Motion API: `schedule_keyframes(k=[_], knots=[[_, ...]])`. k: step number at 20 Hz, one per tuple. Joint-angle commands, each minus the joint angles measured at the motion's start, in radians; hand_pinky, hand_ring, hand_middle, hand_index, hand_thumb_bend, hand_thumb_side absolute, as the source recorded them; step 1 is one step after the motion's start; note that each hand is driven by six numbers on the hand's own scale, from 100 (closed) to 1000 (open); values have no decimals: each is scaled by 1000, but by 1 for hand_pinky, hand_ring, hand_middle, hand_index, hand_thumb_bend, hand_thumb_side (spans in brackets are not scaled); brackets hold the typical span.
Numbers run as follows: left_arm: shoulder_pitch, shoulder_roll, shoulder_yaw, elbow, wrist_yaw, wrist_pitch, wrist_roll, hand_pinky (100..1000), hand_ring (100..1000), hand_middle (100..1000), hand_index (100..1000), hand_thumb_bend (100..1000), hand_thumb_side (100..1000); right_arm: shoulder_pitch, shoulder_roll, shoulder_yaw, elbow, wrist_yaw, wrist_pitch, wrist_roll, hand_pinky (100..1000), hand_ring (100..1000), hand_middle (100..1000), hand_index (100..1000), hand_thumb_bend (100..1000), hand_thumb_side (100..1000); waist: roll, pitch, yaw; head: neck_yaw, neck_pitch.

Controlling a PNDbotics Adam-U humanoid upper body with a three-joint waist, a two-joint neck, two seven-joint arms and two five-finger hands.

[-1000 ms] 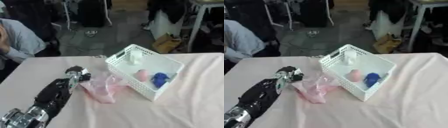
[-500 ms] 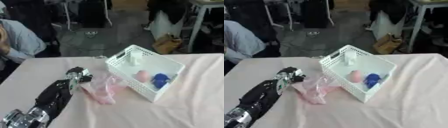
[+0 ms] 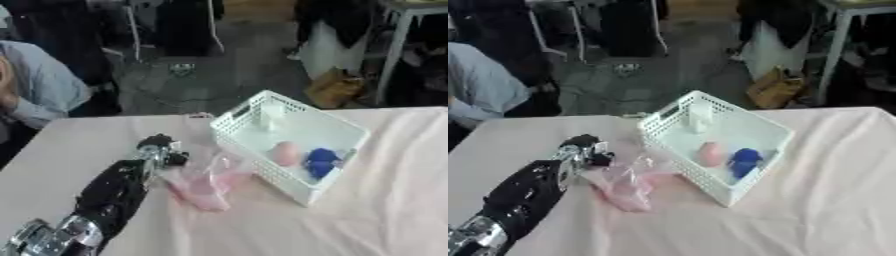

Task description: Pick up objects on the table and place them in the box.

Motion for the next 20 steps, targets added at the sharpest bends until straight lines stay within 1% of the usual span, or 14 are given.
schedule_keyframes(k=[1, 4, 6, 7, 8, 9, 10, 11, 12, 13, 14, 15, 17, 20], knots=[[13, 3, 4, 26, -13, 8, -16, 1000, 1000, 1000, 1000, 332, 742, -19, -10, 0, -15, -5, 2, -3, 819, 890, 749, 717, 100, 689, 10, 20, -1, 3, -13], [13, 1, 2, 30, -41, 32, -9, 999, 1000, 1000, 1000, 341, 691, -21, -10, 1, -15, -5, 2, -5, 819, 891, 749, 716, 100, 687, 10, 22, -2, 4, -12], [13, 1, 0, 34, -72, 52, -5, 926, 982, 1000, 1000, 327, 638, -22, -10, 0, -15, -5, 2, -7, 819, 890, 749, 715, 100, 683, 10, 21, -3, 5, -11], [13, 1, 0, 38, -86, 57, -9, 870, 921, 999, 1000, 321, 601, -23, -11, -1, -15, -5, 2, -8, 818, 891, 749, 714, 100, 682, 11, 20, -3, 6, -10], [13, 0, 0, 41, -98, 61, -16, 870, 921, 999, 1000, 321, 601, -23, -11, -1, -15, -5, 3, -11, 818, 891, 749, 714, 100, 682, 11, 19, -3, 7, -10], [13, 0, 0, 44, -110, 64, -24, 822, 832, 894, 1000, 312, 578, -23, -11, -2, -15, -6, 3, -12, 818, 890, 749, 713, 100, 673, 11, 18, -3, 8, -10], [12, -1, 0, 45, -123, 65, -32, 822, 832, 894, 1000, 312, 578, -23, -12, -3, -15, -6, 3, -14, 818, 890, 749, 713, 100, 673, 11, 17, -4, 8, -10], [13, -2, 0, 47, -137, 65, -43, 754, 760, 843, 968, 313, 550, -24, -12, -4, -15, -6, 4, -16, 818, 890, 749, 712, 100, 671, 12, 15, -4, 11, -11], [14, -2, 0, 51, -151, 62, -56, 754, 760, 843, 968, 313, 550, -25, -12, -5, -15, -6, 4, -19, 818, 890, 749, 712, 100, 671, 12, 14, -5, 14, -11], [15, -3, 1, 52, -165, 60, -69, 634, 724, 837, 966, 316, 523, -26, -12, -6, -15, -6, 5, -21, 818, 890, 749, 711, 100, 672, 12, 14, -6, 17, -13], [15, -4, 3, 52, -178, 59, -80, 634, 724, 837, 966, 316, 523, -27, -12, -6, -15, -6, 5, -22, 818, 890, 749, 711, 100, 672, 11, 14, -6, 19, -15], [17, -5, 6, 51, -187, 59, -89, 452, 666, 825, 975, 319, 507, -28, -12, -6, -15, -6, 5, -22, 818, 890, 749, 710, 100, 671, 11, 15, -7, 21, -16], [18, -7, 12, 47, -199, 61, -99, 384, 604, 781, 962, 287, 479, -29, -11, -5, -15, -7, 5, -22, 818, 890, 749, 711, 100, 672, 11, 16, -8, 23, -18], [17, -9, 18, 40, -203, 66, -97, 361, 573, 744, 950, 253, 462, -29, -11, -5, -15, -6, 6, -21, 819, 891, 749, 711, 100, 672, 11, 17, -8, 24, -15]])
